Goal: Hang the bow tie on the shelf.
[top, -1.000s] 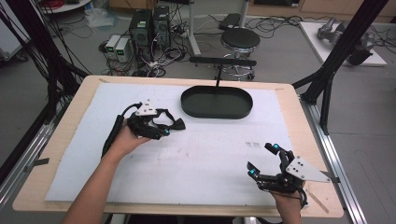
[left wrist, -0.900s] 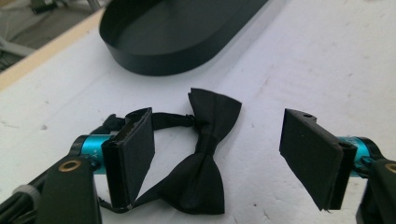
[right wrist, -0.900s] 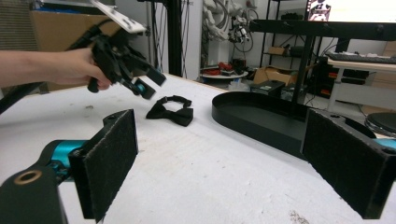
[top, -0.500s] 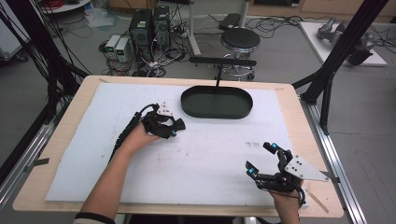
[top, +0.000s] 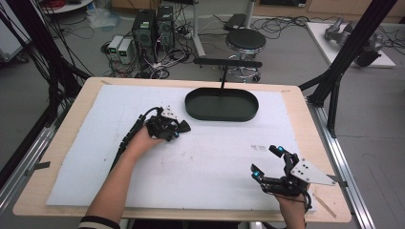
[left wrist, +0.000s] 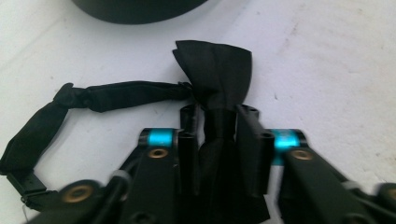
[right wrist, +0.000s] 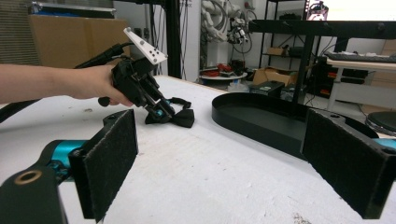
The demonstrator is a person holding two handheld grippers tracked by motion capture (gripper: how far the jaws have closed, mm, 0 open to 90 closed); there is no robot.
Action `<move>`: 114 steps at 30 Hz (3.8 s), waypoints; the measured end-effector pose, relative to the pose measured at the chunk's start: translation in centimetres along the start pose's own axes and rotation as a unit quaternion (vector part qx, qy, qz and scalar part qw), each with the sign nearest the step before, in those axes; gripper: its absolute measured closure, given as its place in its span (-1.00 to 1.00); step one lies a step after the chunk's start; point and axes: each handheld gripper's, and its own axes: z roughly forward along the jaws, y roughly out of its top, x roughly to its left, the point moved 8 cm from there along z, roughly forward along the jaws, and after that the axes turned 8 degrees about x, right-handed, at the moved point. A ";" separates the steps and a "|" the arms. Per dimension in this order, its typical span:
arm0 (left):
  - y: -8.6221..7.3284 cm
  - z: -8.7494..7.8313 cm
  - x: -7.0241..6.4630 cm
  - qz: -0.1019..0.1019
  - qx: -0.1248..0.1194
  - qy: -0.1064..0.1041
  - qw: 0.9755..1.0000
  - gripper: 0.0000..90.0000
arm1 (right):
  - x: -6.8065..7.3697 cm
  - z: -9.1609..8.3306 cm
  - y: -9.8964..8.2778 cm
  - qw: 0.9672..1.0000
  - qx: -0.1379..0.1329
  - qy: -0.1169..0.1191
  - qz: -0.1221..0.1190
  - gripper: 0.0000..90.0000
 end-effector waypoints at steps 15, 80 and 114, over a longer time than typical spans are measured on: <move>3.8 -4.4 0.0 0.011 -0.178 0.093 0.980 0.71 | 0.1 0.1 -0.1 1.000 -0.001 0.001 0.001 -0.77; 21.1 -9.1 4.4 -0.057 -0.475 0.039 0.877 0.71 | -0.1 0.7 -0.2 1.000 0.004 0.013 0.000 -0.77; 24.1 -8.2 5.5 -0.115 -0.474 0.081 0.869 0.71 | 0.1 1.2 -0.4 1.000 0.006 0.020 0.008 -0.77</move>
